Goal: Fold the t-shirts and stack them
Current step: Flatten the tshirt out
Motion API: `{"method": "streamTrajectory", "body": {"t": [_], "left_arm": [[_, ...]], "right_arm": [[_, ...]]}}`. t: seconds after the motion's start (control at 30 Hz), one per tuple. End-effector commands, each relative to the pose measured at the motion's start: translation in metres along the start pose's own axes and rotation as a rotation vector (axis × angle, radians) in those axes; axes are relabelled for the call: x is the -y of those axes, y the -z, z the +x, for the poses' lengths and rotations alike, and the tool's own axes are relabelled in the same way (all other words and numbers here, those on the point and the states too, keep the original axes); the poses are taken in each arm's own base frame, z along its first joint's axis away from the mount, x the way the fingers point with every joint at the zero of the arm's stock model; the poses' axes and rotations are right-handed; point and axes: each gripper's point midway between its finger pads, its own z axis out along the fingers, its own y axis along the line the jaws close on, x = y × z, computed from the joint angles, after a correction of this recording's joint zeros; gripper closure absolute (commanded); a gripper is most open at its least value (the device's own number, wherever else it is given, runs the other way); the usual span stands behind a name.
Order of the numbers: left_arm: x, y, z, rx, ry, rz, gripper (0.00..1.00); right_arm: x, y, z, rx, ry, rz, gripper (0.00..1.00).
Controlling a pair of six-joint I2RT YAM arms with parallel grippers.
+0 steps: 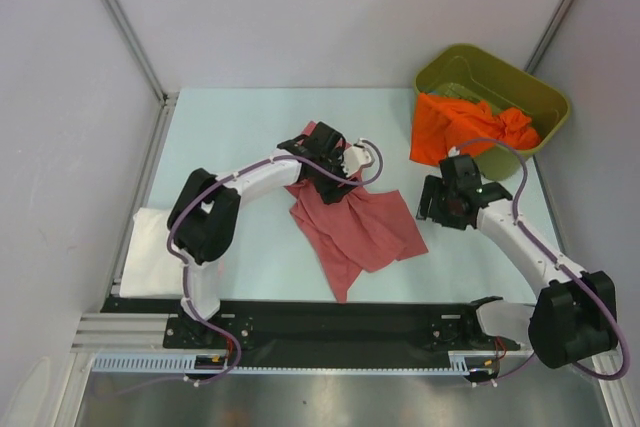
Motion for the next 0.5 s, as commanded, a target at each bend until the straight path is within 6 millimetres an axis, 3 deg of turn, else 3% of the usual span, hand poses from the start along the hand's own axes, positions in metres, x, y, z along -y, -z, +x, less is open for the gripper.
{"method": "streamTrajectory", "body": {"t": [0.0,0.07,0.2,0.47], "left_arm": [[-0.026,-0.001,-0.015,0.048,-0.01,-0.122,0.31],[-0.031,-0.003,-0.016,0.051,-0.013,-0.147,0.33],[-0.027,-0.011,-0.014,0.048,-0.017,-0.134,0.32],[-0.029,-0.028,-0.008,0.043,-0.01,-0.131,0.33]], "right_arm": [[-0.027,-0.006,0.012,0.005,-0.066,-0.12,0.3],[-0.027,-0.023,0.037,-0.08,-0.052,-0.114,0.26],[-0.021,-0.046,0.06,-0.15,-0.049,-0.083,0.24],[-0.02,-0.068,0.08,-0.193,-0.064,-0.08,0.27]]}}
